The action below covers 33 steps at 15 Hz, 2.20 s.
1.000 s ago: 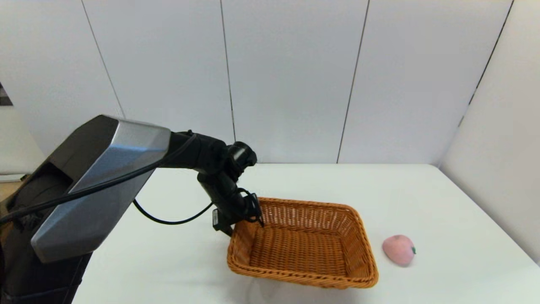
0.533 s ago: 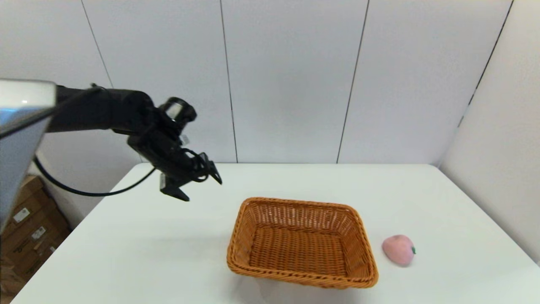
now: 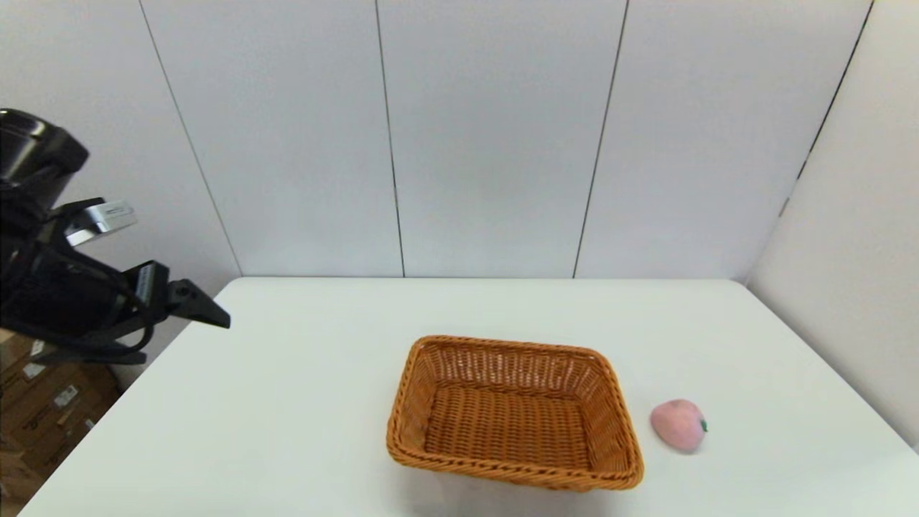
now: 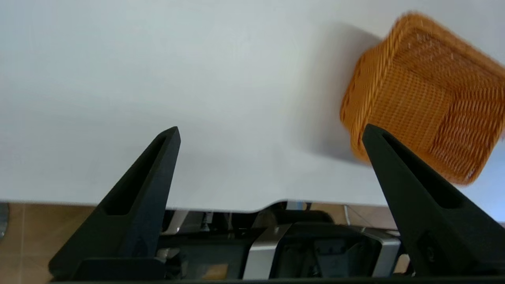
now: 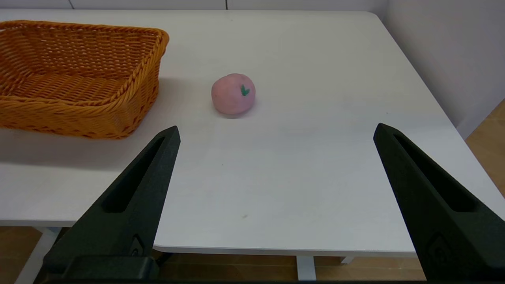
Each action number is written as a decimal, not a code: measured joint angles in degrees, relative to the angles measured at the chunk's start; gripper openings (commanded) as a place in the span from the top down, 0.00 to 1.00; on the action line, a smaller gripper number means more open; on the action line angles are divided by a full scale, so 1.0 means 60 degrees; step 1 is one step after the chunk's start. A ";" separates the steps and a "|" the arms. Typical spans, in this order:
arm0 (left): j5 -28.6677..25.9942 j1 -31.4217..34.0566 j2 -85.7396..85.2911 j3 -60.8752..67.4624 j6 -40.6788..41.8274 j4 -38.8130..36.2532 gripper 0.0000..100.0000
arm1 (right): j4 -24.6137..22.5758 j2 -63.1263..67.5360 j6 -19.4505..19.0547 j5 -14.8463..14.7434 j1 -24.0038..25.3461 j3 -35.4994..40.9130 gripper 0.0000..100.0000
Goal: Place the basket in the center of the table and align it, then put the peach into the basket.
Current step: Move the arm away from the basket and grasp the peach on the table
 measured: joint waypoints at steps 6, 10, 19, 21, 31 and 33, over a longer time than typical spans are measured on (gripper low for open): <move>0.0516 0.0177 -0.5250 0.3527 0.0382 -0.0390 0.00 | 0.0004 0.0000 0.0004 0.0004 0.0000 0.0000 0.00; 0.0916 0.0209 -0.8700 0.5600 0.1243 -0.0569 0.00 | 0.0004 0.0000 0.0000 0.0006 0.0000 0.0000 0.00; 0.2621 0.0215 -1.2812 1.1085 0.3316 -0.6325 0.00 | 0.0004 0.0000 0.0018 0.0014 0.0000 0.0004 0.00; 0.2438 0.0193 -1.3432 1.1555 0.3594 -0.6725 0.00 | 0.0004 0.0000 0.0004 0.0004 0.0000 0.0004 0.00; 0.1961 0.0126 -1.4436 1.2069 0.3696 -0.6951 0.00 | 0.0041 0.4389 0.0331 -0.0077 0.0016 -0.2467 0.00; 0.1965 0.0126 -1.4436 1.2065 0.3673 -0.6951 0.00 | 0.0024 0.6599 0.0372 -0.0102 0.0179 -0.3302 0.00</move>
